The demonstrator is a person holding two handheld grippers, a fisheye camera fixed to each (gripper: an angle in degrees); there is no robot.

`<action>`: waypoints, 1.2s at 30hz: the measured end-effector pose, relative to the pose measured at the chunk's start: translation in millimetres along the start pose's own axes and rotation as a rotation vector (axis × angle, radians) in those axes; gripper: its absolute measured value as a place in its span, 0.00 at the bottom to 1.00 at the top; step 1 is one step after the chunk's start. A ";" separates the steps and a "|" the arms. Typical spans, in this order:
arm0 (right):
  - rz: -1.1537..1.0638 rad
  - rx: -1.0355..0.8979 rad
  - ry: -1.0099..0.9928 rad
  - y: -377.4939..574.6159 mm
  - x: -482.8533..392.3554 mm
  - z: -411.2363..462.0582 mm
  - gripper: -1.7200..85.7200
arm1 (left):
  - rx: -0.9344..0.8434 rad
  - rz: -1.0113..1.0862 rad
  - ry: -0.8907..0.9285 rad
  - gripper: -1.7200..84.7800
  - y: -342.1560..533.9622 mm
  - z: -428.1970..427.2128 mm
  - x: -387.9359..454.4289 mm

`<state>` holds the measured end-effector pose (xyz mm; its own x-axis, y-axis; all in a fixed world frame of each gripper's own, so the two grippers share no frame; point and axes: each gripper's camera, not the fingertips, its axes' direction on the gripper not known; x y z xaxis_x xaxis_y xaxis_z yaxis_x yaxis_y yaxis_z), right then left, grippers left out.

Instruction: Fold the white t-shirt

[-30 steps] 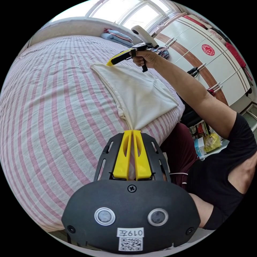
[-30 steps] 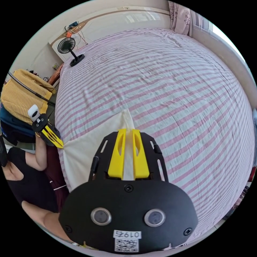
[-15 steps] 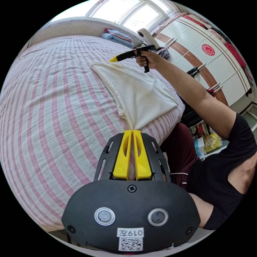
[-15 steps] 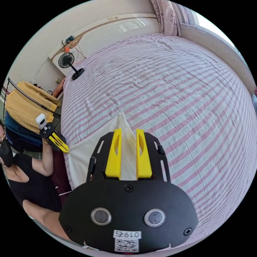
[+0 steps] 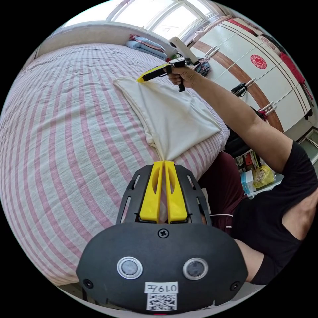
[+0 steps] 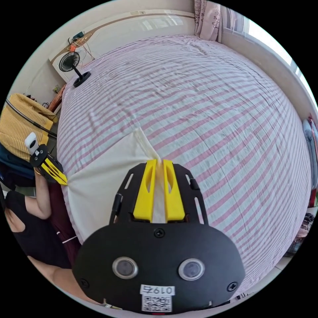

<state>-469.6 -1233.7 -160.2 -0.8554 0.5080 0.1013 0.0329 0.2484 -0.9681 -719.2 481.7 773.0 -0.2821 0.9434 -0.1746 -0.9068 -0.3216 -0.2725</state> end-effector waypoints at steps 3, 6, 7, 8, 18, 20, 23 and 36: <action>-0.005 0.083 0.009 21.1 -15.7 -20.9 0.11 | 0.007 -0.009 -0.001 0.03 -0.1 -3.2 9.4; -0.049 0.184 0.023 46.3 -47.3 -42.7 0.10 | 0.025 -0.037 -0.022 0.03 2.1 -9.7 18.5; -0.085 0.208 0.010 57.2 -64.5 -47.3 0.09 | 0.033 -0.052 -0.036 0.03 3.1 -12.7 22.1; -0.110 0.207 -0.004 62.5 -74.0 -48.0 0.09 | 0.055 -0.062 -0.041 0.03 3.9 -16.6 26.3; -0.193 0.105 0.028 158.5 -179.0 -11.7 0.01 | 0.409 0.000 0.034 0.03 -37.9 -34.3 91.2; -0.173 0.099 0.003 173.8 -182.3 -7.8 0.01 | 0.281 -0.049 -0.029 0.03 -60.4 -15.3 103.6; -0.161 0.106 -0.016 204.4 -185.0 -10.6 0.01 | 0.112 -0.106 -0.131 0.03 -83.4 7.2 118.4; 0.223 0.580 0.059 516.5 -164.8 -125.8 0.04 | 0.335 -0.081 -0.153 0.03 -170.2 13.3 228.1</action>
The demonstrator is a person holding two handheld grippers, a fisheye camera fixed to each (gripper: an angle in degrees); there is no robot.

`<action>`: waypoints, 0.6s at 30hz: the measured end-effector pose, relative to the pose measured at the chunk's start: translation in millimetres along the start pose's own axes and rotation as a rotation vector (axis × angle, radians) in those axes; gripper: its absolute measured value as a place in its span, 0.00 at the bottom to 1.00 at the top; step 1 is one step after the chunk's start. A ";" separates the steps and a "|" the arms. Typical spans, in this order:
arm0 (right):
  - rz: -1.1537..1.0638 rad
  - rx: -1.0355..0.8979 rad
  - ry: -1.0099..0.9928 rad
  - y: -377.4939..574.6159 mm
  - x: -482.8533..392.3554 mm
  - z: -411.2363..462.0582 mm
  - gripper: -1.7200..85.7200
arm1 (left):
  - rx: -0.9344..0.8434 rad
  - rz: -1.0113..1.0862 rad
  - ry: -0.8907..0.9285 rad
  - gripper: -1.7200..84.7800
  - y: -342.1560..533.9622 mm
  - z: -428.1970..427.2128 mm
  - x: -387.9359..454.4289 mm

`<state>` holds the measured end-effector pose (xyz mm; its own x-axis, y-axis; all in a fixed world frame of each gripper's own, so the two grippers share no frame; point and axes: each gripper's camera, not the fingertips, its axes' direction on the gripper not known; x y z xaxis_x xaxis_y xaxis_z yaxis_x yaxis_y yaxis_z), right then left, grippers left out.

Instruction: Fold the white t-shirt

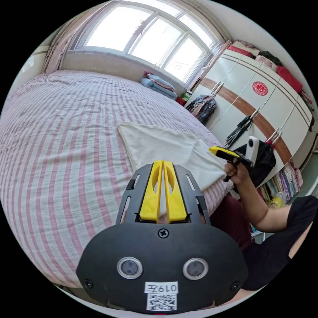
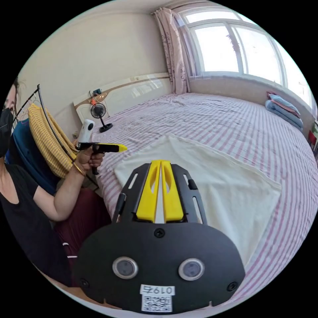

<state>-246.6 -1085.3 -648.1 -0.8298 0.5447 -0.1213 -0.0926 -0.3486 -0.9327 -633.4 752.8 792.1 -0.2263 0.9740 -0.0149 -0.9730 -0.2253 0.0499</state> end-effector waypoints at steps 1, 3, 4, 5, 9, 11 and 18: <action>0.009 -0.002 0.082 20.1 3.1 -18.2 0.06 | -0.022 0.014 -0.095 0.03 -9.7 9.0 18.8; 0.049 -0.015 0.188 46.6 8.2 -42.8 0.09 | -0.049 0.059 -0.199 0.03 -23.8 22.4 49.6; 0.092 -0.018 0.234 62.2 13.5 -58.1 0.09 | -0.061 0.081 -0.238 0.03 -34.2 30.9 70.8; 0.115 -0.023 0.253 69.5 16.6 -65.1 0.08 | -0.063 0.098 -0.273 0.03 -45.0 39.3 91.8; 0.283 -0.088 0.374 114.4 47.1 -104.1 0.03 | -0.193 0.086 -0.465 0.03 -75.6 75.2 136.1; 0.294 -0.106 0.396 131.3 56.8 -119.7 0.02 | -0.266 0.054 -0.544 0.03 -89.3 96.1 150.0; 0.206 -0.038 0.173 169.4 102.4 -208.1 0.05 | -0.044 0.073 -0.209 0.03 -169.5 103.9 235.0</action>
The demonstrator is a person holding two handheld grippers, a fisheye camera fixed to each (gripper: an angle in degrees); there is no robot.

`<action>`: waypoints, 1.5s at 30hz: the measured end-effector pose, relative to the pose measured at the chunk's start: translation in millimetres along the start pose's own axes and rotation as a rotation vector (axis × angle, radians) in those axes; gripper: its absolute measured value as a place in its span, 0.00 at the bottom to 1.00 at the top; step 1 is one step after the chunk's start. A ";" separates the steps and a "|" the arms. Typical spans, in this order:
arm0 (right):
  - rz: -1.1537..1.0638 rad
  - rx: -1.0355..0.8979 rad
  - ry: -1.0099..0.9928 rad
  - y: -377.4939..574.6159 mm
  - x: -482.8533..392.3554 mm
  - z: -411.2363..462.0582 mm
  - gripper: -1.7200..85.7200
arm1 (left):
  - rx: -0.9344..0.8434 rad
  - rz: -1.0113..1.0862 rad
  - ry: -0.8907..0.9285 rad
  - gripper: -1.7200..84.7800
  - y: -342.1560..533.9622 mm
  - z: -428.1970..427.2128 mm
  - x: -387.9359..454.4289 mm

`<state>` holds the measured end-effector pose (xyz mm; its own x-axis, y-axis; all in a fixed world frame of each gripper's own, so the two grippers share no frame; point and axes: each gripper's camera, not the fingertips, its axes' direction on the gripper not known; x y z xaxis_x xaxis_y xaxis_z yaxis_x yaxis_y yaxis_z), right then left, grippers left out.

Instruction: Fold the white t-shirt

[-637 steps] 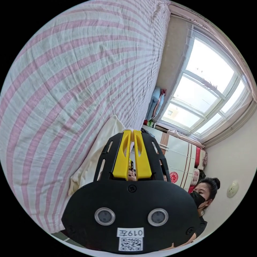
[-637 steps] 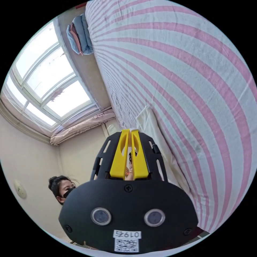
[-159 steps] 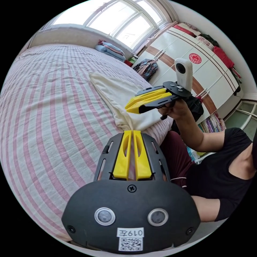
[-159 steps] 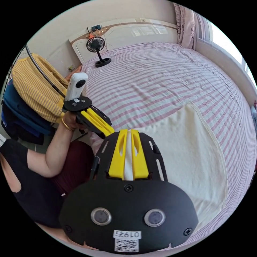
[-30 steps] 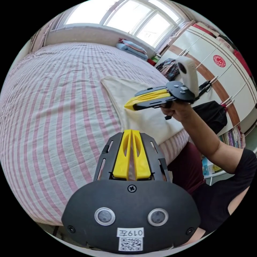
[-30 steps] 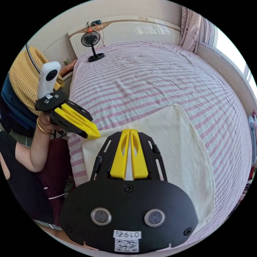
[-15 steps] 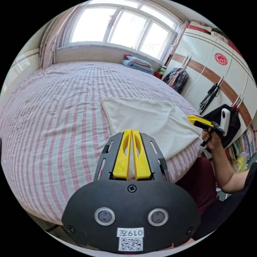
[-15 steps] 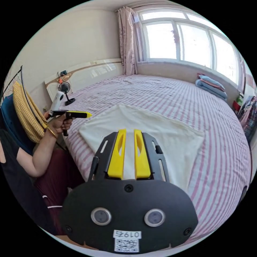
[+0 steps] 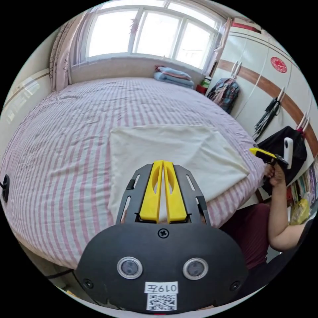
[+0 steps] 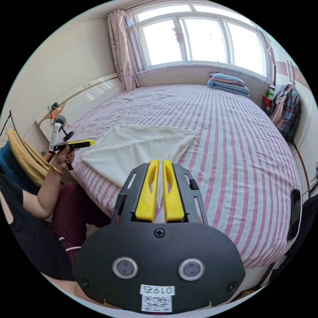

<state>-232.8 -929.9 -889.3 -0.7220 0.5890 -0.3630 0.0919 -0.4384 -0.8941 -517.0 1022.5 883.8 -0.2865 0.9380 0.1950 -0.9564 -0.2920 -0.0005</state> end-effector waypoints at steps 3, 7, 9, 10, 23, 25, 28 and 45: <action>-0.082 0.013 -0.145 21.4 22.1 -19.6 0.07 | -0.043 0.126 0.241 0.03 -66.5 21.4 57.7; -0.105 0.009 -0.165 59.6 41.6 -35.1 0.07 | -0.169 0.274 0.343 0.03 -165.7 71.6 143.2; -0.144 0.051 -0.071 63.8 39.7 -46.6 0.03 | -0.235 0.334 0.300 0.04 -208.8 97.2 182.8; -0.164 0.098 -0.026 66.8 38.5 -54.1 0.02 | -0.275 0.359 0.274 0.04 -236.0 115.1 207.9; -0.229 -0.052 -0.135 96.1 78.8 -50.6 0.08 | -0.690 0.384 -0.003 0.11 -431.3 283.9 399.0; -0.241 -0.046 -0.207 105.0 88.1 -53.5 0.10 | -0.723 0.385 -0.036 0.11 -446.4 298.2 412.6; -0.270 -0.066 -0.225 109.5 93.0 -51.2 0.12 | -0.747 0.394 -0.114 0.11 -469.4 317.0 431.9; -0.289 -0.185 -0.286 101.6 116.3 -32.9 0.06 | -0.701 0.244 -0.021 0.04 -583.4 354.0 444.5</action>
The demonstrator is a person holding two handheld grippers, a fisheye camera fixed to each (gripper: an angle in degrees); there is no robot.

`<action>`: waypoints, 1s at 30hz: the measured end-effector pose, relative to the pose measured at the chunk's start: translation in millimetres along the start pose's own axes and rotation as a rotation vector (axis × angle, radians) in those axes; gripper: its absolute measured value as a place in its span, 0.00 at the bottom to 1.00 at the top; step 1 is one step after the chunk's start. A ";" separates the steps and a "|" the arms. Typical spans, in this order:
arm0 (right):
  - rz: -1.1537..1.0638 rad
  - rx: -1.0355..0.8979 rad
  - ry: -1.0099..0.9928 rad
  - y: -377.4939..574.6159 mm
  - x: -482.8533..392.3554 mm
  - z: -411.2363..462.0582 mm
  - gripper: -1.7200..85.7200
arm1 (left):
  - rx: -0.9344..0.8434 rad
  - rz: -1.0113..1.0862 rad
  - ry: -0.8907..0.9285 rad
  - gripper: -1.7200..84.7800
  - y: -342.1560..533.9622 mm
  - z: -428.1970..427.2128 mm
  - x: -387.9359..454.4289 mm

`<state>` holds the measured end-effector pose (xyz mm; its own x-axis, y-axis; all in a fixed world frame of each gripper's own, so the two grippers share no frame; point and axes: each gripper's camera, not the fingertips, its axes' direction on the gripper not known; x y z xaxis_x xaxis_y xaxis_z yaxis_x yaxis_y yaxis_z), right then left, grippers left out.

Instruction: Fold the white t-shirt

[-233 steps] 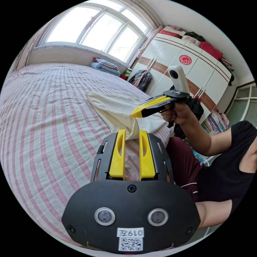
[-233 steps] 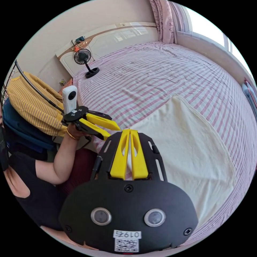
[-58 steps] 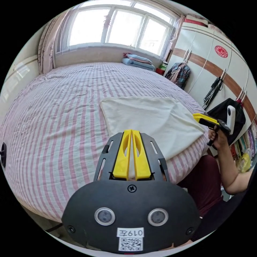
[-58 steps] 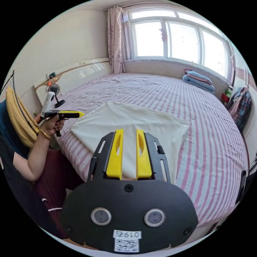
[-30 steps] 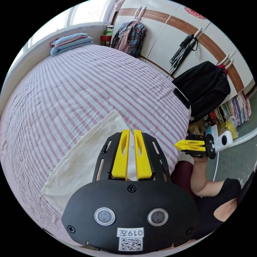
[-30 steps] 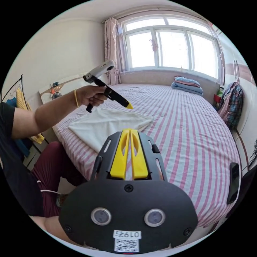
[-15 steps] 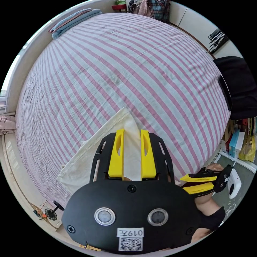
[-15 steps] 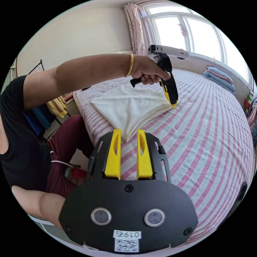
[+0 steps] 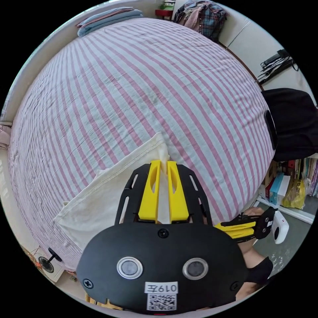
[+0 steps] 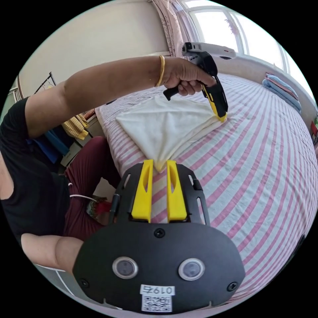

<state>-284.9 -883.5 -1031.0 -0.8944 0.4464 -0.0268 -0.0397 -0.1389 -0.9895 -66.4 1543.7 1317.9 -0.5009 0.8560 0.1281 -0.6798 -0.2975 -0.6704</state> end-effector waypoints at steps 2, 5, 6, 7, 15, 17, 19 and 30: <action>-0.024 -0.006 0.010 -0.9 -1.6 0.3 0.04 | 0.024 -0.040 0.069 0.04 -7.0 -4.5 -15.0; -0.065 -0.026 0.034 -3.8 -4.9 2.8 0.02 | 0.056 -0.086 0.201 0.04 -14.8 -7.6 -35.1; -0.078 -0.028 0.037 -4.9 -5.8 3.3 0.02 | 0.069 -0.090 0.233 0.04 -16.2 -8.3 -38.6; -0.090 -0.030 0.039 -5.8 -6.2 3.6 0.02 | 0.085 -0.103 0.291 0.04 -19.0 -8.9 -45.2; -0.049 -0.049 0.014 -9.5 9.9 7.0 0.02 | 0.077 -0.076 0.275 0.03 -46.2 -18.6 -53.4; -0.048 -0.063 0.020 -11.0 12.1 9.3 0.02 | 0.078 -0.059 0.247 0.03 -53.2 -26.0 -51.6; -0.054 -0.066 0.021 -13.0 13.6 10.2 0.02 | 0.077 -0.046 0.226 0.03 -57.9 -31.5 -50.8; -0.068 -0.063 0.031 -15.8 24.6 11.1 0.02 | 0.071 -0.028 0.082 0.03 -76.4 -46.6 -50.1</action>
<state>-311.1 -880.2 -1014.4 -0.8765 0.4799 0.0370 -0.0703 -0.0517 -0.9962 35.6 1543.2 1328.7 -0.4377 0.8952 0.0836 -0.7307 -0.3000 -0.6132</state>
